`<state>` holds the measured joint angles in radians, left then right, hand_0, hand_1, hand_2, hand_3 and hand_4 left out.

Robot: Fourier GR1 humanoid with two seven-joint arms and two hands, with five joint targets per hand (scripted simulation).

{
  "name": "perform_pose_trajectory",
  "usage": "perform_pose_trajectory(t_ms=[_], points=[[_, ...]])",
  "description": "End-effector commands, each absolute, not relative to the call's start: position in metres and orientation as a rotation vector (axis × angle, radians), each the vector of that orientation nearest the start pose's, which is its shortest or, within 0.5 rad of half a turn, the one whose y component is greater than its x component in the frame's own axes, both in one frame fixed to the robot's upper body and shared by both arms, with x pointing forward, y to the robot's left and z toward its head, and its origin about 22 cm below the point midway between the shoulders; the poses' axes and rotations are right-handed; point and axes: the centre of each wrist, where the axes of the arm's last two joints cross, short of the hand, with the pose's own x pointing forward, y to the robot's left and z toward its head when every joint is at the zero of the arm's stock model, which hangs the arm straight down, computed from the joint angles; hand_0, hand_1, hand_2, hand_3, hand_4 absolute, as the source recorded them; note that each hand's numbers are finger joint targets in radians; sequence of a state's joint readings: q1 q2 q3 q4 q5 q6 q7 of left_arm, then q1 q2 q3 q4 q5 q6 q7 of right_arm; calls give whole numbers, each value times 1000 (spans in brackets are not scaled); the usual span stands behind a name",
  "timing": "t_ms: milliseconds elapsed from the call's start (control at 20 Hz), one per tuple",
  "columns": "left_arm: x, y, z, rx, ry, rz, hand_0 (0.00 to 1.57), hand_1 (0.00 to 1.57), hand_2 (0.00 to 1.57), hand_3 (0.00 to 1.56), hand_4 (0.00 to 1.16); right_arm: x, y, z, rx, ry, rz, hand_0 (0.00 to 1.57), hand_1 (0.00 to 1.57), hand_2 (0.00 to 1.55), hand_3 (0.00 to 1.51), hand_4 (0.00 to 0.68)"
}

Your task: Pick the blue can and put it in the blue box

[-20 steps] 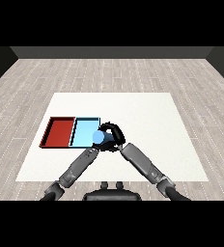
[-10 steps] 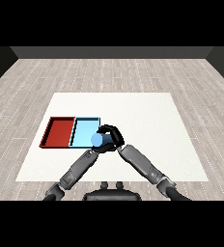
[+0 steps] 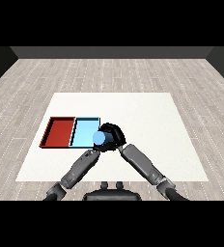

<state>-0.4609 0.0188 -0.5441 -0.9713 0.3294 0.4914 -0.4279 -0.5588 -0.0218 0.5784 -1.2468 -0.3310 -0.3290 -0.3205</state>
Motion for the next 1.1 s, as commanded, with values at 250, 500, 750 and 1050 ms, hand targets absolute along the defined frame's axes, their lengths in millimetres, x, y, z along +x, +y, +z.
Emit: perform_pose_trajectory(t_ms=[250, 500, 750, 1050], points=[[305, 85, -36, -99, -1724, -114, 1571, 1571, 1516, 1448, 1097, 301, -50, 49, 476, -1851, 219, 0, 0, 0, 0, 0], [297, 76, -24, -88, -1732, -108, 1571, 1571, 1543, 1476, 1134, 294, -47, 47, 496, -1856, 223, 0, 0, 0, 0, 0], [303, 92, -37, -60, -1751, -138, 1571, 1571, 1571, 1498, 1137, 294, -61, 62, 459, -1855, 192, 0, 0, 0, 0, 0], [314, 91, -31, -27, -1744, -132, 1571, 1571, 1571, 1508, 1133, 297, -99, 49, 488, -1886, 157, 0, 0, 0, 0, 0]])
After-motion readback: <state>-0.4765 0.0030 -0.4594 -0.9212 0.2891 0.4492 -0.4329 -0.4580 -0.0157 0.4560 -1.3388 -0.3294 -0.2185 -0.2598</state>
